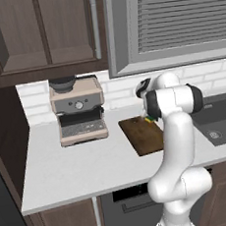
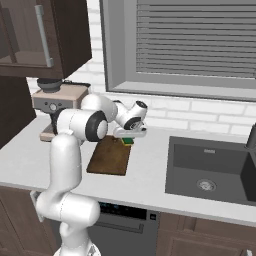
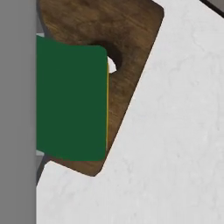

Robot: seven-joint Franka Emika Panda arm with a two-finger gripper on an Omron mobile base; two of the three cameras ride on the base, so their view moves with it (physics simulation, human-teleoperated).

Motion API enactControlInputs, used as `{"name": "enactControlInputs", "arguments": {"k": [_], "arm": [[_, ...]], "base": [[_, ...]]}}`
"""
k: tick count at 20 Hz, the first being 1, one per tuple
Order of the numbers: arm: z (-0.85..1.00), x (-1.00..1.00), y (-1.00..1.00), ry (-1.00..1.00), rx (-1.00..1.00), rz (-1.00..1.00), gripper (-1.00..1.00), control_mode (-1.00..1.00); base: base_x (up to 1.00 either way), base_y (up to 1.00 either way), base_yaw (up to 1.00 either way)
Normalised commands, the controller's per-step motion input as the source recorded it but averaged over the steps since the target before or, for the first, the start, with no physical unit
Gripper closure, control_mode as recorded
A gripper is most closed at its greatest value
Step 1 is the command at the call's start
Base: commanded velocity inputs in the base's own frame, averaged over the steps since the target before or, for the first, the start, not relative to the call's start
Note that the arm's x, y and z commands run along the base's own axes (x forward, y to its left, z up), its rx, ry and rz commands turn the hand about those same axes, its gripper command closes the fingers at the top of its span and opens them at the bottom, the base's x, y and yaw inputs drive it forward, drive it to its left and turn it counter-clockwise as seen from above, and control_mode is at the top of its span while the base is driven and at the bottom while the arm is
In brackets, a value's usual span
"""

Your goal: Pick up the sponge from the counter and clean the cutting board by briefly scrubbing or pressing down on the cutting board. Once finished, release the sponge.

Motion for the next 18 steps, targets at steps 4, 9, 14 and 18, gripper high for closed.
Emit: {"name": "enactControlInputs", "arguments": {"k": [4, 9, 14, 18], "arm": [[-0.06, -0.55, -0.05, 0.0, 0.0, 0.0, 1.0, -1.0], [-0.02, -1.0, -0.41, 0.0, 0.0, 0.0, 1.0, -1.0], [0.0, -0.93, -0.58, -0.01, 0.02, 0.0, 1.0, -1.0], [0.0, -0.64, -0.61, 0.0, 0.02, 0.02, 1.0, -1.0]], "base": [[0.0, 0.0, 0.0], [0.0, 0.0, 0.0], [0.0, 0.0, 0.0], [0.0, 0.0, 0.0]]}}
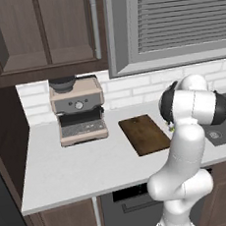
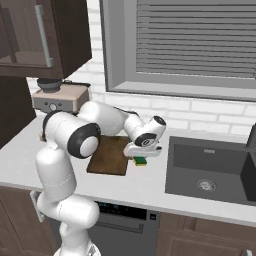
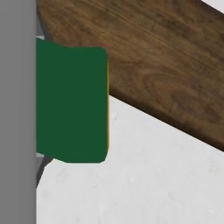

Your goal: Pick up the sponge from the counter and clean the cutting board by briefly scrubbing or pressing down on the cutting board. Once finished, release the sponge.

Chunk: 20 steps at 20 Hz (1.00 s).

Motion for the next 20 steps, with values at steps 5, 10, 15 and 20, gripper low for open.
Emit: {"name": "enactControlInputs", "arguments": {"k": [5, 10, 15, 20], "arm": [[0.0, -0.35, -0.39, 0.0, 0.01, 0.1, -1.0, -1.0], [0.0, 0.0, -0.01, 0.01, 0.08, 0.01, -1.0, -1.0], [0.0, 0.0, 0.0, 0.0, 0.16, 0.0, -1.0, -1.0], [0.13, -0.02, 0.02, 0.0, 0.0, 0.0, -1.0, -1.0]], "base": [[0.0, 0.0, 0.0], [0.0, 0.0, 0.0], [0.0, 0.0, 0.0], [0.0, 0.0, 0.0]]}}
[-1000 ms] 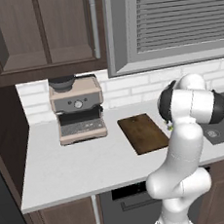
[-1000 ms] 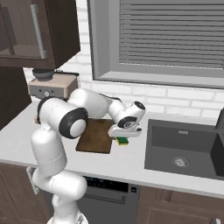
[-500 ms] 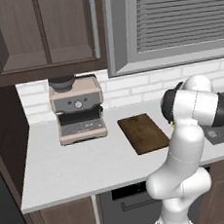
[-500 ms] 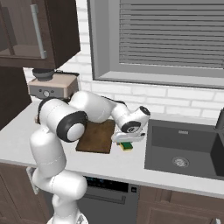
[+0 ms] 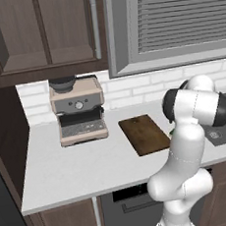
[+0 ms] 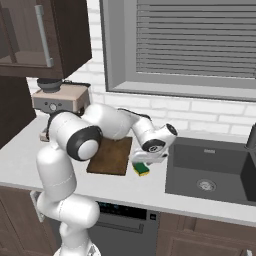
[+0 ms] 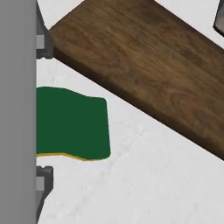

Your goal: Pick up the sponge from the counter and clean the cutting board by briefly scrubbing or pressing down on the cutting board. Once finished, release the sponge.

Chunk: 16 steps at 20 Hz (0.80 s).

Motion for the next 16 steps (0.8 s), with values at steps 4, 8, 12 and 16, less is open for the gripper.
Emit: {"name": "enactControlInputs", "arguments": {"k": [4, 8, 12, 16], "arm": [[0.7, -0.37, 0.2, -0.09, -0.1, 0.0, -1.0, -1.0], [0.76, -0.68, 0.44, -0.08, -0.04, 0.0, -1.0, -1.0], [0.32, -0.84, 0.84, -0.02, 0.0, -0.02, -1.0, -1.0], [0.16, -0.94, 1.0, -0.05, 0.0, -0.28, -1.0, -1.0]], "base": [[0.0, 0.0, 0.0], [0.0, 0.0, 0.0], [0.0, 0.0, 0.0], [0.0, 0.0, 0.0]]}}
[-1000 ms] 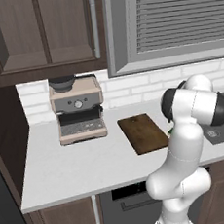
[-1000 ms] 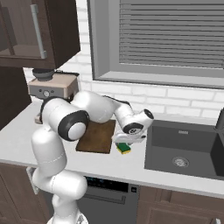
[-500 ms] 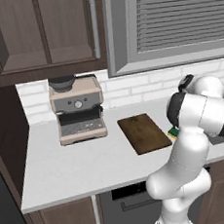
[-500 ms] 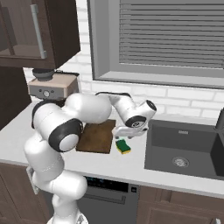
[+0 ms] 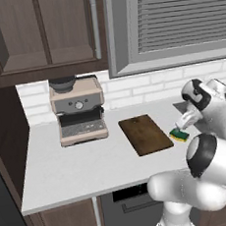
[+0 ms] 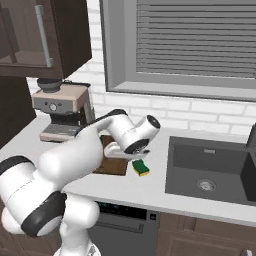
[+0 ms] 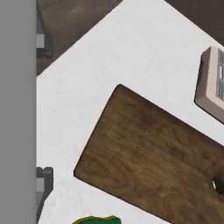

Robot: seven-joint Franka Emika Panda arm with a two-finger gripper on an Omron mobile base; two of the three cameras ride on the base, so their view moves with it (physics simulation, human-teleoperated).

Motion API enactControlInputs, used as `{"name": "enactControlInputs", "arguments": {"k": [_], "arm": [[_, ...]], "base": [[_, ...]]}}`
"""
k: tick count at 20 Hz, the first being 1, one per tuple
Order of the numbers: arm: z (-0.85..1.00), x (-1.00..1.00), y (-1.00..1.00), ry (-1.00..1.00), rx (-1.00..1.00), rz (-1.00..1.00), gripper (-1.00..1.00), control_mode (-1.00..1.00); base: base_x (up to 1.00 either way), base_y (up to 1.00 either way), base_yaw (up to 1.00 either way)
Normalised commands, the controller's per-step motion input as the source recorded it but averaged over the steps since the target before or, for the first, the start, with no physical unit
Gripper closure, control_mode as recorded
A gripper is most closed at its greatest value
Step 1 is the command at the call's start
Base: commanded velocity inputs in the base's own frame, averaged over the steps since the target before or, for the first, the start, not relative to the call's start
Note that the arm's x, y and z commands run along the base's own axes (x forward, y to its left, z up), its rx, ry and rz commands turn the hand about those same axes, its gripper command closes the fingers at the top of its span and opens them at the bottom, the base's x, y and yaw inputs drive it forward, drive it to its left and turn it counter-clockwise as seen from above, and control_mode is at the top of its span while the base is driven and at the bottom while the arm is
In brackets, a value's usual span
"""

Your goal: Pick up the sponge from the counter and clean the cutting board by briefly scrubbing or pressing down on the cutting board. Once finished, release the sponge.

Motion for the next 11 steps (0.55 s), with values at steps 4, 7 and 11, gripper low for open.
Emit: {"name": "enactControlInputs", "arguments": {"k": [4, 7, 11], "arm": [[0.41, -0.87, 0.93, -0.06, -0.01, -0.36, -1.0, -1.0], [0.34, -0.49, 0.61, 0.0, 0.0, -0.23, -1.0, -1.0], [0.42, -0.5, 0.39, 0.0, -0.02, -0.16, -1.0, -1.0]], "base": [[0.0, 0.0, 0.0], [0.0, 0.0, 0.0], [0.0, 0.0, 0.0]]}}
